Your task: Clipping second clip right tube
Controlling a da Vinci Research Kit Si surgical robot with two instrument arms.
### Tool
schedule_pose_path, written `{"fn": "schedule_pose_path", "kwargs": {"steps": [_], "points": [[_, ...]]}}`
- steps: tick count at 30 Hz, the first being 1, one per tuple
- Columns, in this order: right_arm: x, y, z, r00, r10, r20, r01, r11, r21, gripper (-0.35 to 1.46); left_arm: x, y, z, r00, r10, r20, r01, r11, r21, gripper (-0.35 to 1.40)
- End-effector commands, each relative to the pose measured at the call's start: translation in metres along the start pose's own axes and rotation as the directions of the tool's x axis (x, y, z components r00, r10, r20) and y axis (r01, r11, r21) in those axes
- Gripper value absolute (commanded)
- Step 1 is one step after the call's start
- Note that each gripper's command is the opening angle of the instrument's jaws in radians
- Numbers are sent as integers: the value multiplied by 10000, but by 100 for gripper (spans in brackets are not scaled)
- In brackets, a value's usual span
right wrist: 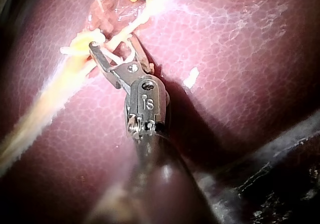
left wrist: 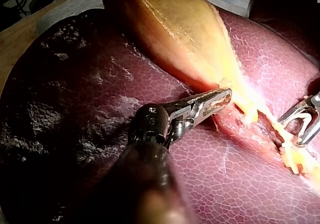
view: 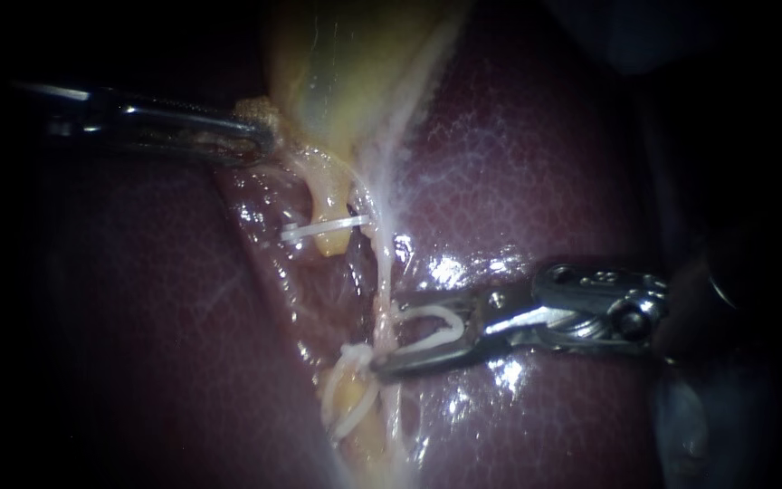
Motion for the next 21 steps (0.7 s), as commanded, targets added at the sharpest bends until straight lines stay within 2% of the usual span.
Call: {"fn": "schedule_pose_path", "kwargs": {"steps": [1,5,8,15,18,21], "points": [[1,-1,1,9998,125,-137,-123,9998,135,49,0,0,0,10000,0,0,0,10000,-2,-35],[3,0,5,9955,689,-649,-631,9941,883,49,1,0,1,10000,4,1,-4,10000,-4,-35],[4,0,8,9883,1201,-935,-1051,9829,1515,48,1,0,1,10000,4,1,-4,10000,-6,-35],[5,-5,12,9725,1989,-1214,-1633,9534,2537,48,2,-1,2,10000,9,8,-9,10000,-44,-35],[6,-12,14,9636,2355,-1268,-1889,9348,3006,48,2,-1,2,10000,71,7,-71,10000,-49,-35],[6,-20,15,9612,2440,-1284,-1907,9247,3296,48,2,-1,2,10000,71,7,-71,10000,-50,-35]]}}
